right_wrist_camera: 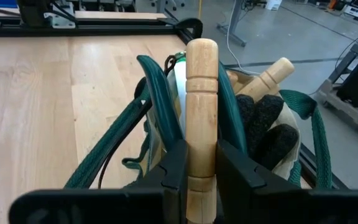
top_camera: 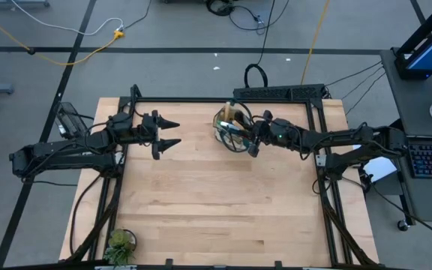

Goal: Pick & Place Garden tools in Gardening bag
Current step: Put the brown trowel into the green gardening bag

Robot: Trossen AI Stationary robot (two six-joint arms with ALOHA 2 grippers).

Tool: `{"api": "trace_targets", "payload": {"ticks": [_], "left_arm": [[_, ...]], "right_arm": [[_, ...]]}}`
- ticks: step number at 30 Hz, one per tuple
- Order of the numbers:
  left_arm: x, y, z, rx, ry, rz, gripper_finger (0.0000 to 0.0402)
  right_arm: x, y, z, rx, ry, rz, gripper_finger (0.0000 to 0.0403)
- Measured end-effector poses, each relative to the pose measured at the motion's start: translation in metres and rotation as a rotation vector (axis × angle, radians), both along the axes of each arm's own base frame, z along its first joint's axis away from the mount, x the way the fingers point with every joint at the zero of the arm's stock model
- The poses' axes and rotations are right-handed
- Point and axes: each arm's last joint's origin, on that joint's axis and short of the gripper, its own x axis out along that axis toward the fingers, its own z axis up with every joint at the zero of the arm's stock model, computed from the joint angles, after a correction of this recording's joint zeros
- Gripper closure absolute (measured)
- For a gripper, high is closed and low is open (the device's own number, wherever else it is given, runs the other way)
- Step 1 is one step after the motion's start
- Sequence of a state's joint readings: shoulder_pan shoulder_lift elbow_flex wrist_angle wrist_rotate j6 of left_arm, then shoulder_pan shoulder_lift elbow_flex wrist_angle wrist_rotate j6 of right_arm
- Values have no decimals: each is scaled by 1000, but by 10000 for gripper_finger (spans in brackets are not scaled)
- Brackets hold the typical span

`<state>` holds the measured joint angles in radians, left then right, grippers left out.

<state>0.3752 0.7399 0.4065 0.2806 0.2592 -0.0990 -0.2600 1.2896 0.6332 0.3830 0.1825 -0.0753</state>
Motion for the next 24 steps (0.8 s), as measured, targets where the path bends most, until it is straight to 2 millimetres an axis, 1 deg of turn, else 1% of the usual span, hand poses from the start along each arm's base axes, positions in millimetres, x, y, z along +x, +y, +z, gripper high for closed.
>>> {"api": "trace_targets", "payload": {"ticks": [4, 11, 15, 24], "left_arm": [[0, 0, 0, 8, 1, 0, 78], [0, 0, 0, 12, 1, -1, 78], [0, 0, 0, 12, 1, -1, 78], [0, 0, 0, 13, 1, -1, 78]], "right_arm": [[0, 0, -1, 2, 8, 1, 354], [0, 0, -1, -18, 17, 9, 320], [0, 0, -1, -63, 39, 27, 306], [1, 0, 1, -78, 21, 30, 275]]}}
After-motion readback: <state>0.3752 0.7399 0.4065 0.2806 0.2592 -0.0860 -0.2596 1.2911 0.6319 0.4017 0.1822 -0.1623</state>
